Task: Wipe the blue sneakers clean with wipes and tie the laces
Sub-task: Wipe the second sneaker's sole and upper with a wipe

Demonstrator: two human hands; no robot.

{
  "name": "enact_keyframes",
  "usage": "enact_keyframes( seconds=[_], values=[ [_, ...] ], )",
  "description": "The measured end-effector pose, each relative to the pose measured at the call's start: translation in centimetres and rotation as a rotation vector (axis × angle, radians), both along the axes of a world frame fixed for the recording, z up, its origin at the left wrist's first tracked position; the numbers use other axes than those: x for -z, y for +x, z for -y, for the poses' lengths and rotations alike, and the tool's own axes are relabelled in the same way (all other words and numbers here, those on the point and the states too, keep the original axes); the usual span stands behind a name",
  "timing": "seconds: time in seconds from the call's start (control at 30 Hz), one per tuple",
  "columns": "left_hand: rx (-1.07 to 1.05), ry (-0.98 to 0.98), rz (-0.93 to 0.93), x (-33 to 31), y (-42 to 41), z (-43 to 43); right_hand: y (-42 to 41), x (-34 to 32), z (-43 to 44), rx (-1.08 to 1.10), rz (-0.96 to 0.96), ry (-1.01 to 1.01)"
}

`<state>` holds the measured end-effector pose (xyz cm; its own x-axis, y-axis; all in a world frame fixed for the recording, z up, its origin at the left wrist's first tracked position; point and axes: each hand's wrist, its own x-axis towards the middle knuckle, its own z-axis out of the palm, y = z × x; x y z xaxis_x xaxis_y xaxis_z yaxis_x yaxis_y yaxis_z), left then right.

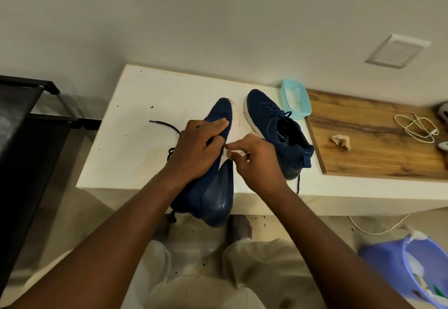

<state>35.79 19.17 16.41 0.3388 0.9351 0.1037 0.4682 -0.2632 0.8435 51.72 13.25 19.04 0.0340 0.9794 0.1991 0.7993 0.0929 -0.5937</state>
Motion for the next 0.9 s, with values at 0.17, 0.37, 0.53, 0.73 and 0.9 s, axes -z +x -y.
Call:
enact_keyframes(
  seconds=[0.17,0.37,0.53,0.73,0.9],
  values=[
    [0.014,-0.005,-0.003,0.1,0.6,0.1,0.9,-0.7,-2.1,0.032,-0.067,0.084],
    [0.003,-0.009,0.006,0.6,0.3,-0.1,-0.6,0.5,0.3,0.083,-0.093,0.000],
    [-0.005,-0.013,0.019,0.1,0.6,0.1,0.1,0.9,1.2,0.037,-0.124,0.001],
    [-0.038,0.030,0.016,0.4,1.3,0.5,0.9,-0.5,-5.9,0.185,-0.136,0.158],
    [-0.054,0.092,0.014,-0.4,1.9,1.0,1.3,-2.4,-11.9,0.157,-0.004,-0.008]
  ],
)
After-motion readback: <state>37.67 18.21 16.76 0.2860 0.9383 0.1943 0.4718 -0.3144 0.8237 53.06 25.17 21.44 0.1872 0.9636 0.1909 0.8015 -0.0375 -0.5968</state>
